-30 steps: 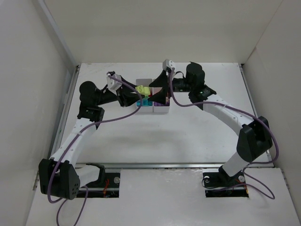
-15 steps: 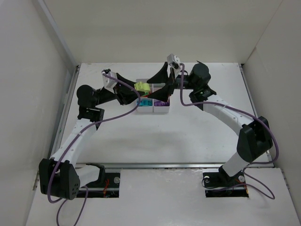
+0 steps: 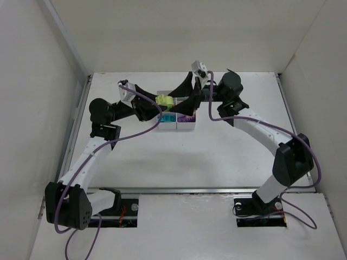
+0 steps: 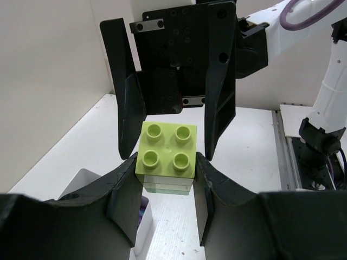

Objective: Sort the legos into containers by color

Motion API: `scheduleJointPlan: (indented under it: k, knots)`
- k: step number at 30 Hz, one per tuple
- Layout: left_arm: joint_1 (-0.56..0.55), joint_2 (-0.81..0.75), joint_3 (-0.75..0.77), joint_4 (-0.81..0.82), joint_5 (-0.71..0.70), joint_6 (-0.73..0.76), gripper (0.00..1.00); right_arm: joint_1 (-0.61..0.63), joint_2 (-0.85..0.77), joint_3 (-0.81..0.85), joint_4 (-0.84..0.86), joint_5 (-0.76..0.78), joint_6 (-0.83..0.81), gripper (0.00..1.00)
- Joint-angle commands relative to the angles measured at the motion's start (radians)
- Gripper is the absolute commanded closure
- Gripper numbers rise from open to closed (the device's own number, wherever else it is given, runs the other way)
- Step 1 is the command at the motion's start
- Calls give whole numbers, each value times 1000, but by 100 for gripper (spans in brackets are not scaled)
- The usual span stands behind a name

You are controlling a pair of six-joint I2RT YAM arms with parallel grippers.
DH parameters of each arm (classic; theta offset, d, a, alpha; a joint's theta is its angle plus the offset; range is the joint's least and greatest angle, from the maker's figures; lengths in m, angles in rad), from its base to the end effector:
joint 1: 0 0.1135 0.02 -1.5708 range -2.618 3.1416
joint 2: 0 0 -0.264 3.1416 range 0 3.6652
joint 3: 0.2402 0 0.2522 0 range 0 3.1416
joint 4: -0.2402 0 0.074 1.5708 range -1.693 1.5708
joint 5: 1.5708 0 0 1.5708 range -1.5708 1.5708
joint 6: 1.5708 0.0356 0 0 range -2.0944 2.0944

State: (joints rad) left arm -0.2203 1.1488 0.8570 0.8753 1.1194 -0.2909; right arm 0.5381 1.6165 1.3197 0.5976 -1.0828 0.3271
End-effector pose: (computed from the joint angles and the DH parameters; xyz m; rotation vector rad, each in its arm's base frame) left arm 0.2257 -0.0834 0.3907 1.0259 0.9460 -0.9783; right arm 0.3020 0.2169 0.3898 -1.1281 1.1178 1.3717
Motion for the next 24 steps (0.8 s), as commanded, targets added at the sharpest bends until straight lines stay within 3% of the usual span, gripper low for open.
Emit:
scheduleJointPlan:
  k: [1, 5, 15, 21, 24]
  knots:
    - [-11, -15, 1, 71, 0, -14, 100, 19, 2, 49, 64, -14, 12, 27]
    - [-11, -15, 1, 91, -10, -24, 100, 19, 13, 59, 64, -14, 12, 31]
    - [-11, -15, 1, 110, -20, -33, 100, 19, 22, 32, 64, 14, 12, 29]
    - [-11, -15, 1, 110, -20, -33, 100, 19, 13, 41, 64, 24, 12, 62]
    - [-11, -15, 1, 110, -20, -33, 100, 19, 13, 41, 64, 58, 12, 100]
